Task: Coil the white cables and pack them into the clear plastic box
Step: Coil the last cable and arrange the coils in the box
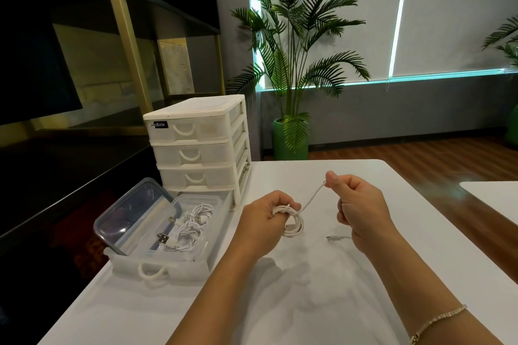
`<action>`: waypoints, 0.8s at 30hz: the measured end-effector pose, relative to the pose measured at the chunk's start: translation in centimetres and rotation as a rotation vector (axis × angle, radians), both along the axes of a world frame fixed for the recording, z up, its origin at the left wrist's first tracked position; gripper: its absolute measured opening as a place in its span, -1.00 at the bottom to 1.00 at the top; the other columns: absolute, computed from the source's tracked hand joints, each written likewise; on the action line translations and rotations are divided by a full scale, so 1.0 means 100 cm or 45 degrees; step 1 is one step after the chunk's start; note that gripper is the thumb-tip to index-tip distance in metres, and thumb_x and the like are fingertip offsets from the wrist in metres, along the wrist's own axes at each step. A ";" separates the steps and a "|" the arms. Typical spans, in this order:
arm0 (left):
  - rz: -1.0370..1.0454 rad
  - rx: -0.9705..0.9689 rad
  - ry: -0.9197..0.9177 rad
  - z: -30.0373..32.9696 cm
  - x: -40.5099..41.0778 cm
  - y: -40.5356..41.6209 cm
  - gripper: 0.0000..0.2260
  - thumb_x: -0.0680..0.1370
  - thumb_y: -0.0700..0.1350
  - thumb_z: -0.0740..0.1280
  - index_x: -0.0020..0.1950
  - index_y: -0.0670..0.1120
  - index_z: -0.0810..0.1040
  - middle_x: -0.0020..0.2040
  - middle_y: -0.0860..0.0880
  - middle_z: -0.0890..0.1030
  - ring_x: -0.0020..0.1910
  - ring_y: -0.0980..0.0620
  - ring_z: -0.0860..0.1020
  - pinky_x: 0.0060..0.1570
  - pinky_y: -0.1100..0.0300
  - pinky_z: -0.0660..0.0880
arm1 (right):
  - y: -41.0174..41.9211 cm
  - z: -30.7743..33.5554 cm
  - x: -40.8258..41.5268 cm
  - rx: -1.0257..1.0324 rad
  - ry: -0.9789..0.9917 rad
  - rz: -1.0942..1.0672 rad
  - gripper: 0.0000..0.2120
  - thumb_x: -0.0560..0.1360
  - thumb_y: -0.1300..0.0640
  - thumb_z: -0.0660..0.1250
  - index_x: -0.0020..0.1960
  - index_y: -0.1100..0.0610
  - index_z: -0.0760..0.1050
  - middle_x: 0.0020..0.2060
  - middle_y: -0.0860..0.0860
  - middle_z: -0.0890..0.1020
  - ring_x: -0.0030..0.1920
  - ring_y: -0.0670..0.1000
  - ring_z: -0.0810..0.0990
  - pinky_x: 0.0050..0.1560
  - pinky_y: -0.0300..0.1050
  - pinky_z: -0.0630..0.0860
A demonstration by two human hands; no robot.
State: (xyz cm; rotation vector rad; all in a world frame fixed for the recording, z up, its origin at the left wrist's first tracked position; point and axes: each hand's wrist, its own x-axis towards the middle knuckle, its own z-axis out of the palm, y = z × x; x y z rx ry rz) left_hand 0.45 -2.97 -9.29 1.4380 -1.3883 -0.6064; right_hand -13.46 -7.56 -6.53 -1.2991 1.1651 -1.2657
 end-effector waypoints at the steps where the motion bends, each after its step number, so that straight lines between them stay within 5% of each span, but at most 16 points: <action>1: -0.024 -0.005 0.019 0.001 -0.001 0.001 -0.68 0.52 -0.29 0.27 -0.28 0.11 0.52 -0.04 0.07 0.65 0.01 0.04 0.59 -0.09 0.24 0.51 | 0.000 -0.001 0.001 -0.015 0.016 -0.011 -0.77 0.49 -0.05 0.28 -0.20 0.09 0.51 -0.43 0.00 0.44 -0.42 -0.03 0.31 -0.43 -0.21 0.34; 5: -0.098 -0.017 0.137 0.003 -0.005 0.004 -0.65 0.37 -0.36 0.38 -0.39 0.11 0.55 -0.07 0.09 0.61 -0.02 -0.12 0.63 0.01 -0.10 0.57 | -0.001 -0.006 0.003 -0.076 0.092 -0.031 -0.75 0.48 -0.05 0.31 -0.23 0.12 0.52 -0.33 0.08 0.54 -0.39 -0.03 0.36 -0.38 -0.21 0.36; 8: -0.062 -0.111 0.186 0.006 -0.009 0.006 -0.66 0.31 -0.32 0.47 -0.34 0.17 0.56 -0.02 0.05 0.58 -0.01 -0.20 0.61 -0.01 -0.18 0.57 | -0.003 -0.009 0.003 -0.065 0.138 -0.022 -0.74 0.47 -0.04 0.33 -0.22 0.14 0.54 -0.29 0.09 0.57 -0.38 -0.03 0.38 -0.37 -0.20 0.34; 10: -0.052 -0.146 0.203 0.009 -0.012 0.006 -0.59 0.34 -0.30 0.47 -0.20 0.27 0.56 0.06 0.00 0.58 0.06 -0.21 0.58 0.06 -0.12 0.56 | -0.003 -0.011 0.004 -0.034 0.163 0.015 -0.73 0.47 -0.04 0.33 -0.20 0.17 0.55 -0.29 0.08 0.57 -0.37 -0.03 0.39 -0.37 -0.20 0.33; 13: -0.079 -0.240 0.099 0.011 -0.014 0.009 -0.51 0.44 -0.32 0.39 0.00 0.33 0.53 0.15 0.19 0.52 0.20 0.03 0.51 0.19 0.10 0.50 | -0.001 -0.014 0.006 -0.038 0.226 0.110 -0.75 0.48 -0.02 0.34 -0.21 0.16 0.56 -0.36 0.03 0.54 -0.38 -0.06 0.39 -0.38 -0.21 0.31; 17: -0.015 -0.298 0.215 0.009 -0.013 0.008 -0.63 0.46 -0.27 0.39 -0.26 0.25 0.65 -0.12 0.18 0.67 -0.02 0.10 0.62 -0.02 0.20 0.59 | -0.003 -0.017 0.007 -0.142 0.408 0.124 -0.84 0.49 -0.03 0.32 -0.11 0.06 0.53 -0.21 -0.05 0.57 -0.19 -0.04 0.51 -0.23 -0.19 0.45; 21: 0.214 -0.275 0.324 0.004 -0.007 0.003 -0.75 0.46 -0.24 0.41 -0.23 0.13 0.63 -0.26 0.22 0.66 -0.15 0.20 0.62 -0.18 0.36 0.57 | 0.001 -0.017 0.013 -0.383 0.708 -0.126 -0.71 0.46 -0.11 0.32 0.10 0.01 0.52 0.05 -0.02 0.56 0.11 -0.01 0.45 0.07 -0.12 0.42; 24: 0.357 -0.281 0.344 0.001 -0.004 0.002 -0.77 0.47 -0.23 0.38 -0.23 0.11 0.61 -0.25 0.20 0.65 -0.20 0.23 0.60 -0.28 0.47 0.50 | 0.012 -0.014 0.017 -0.693 0.775 -0.197 -0.69 0.43 -0.16 0.32 0.06 0.01 0.56 0.02 -0.07 0.59 0.08 -0.07 0.42 0.08 -0.19 0.36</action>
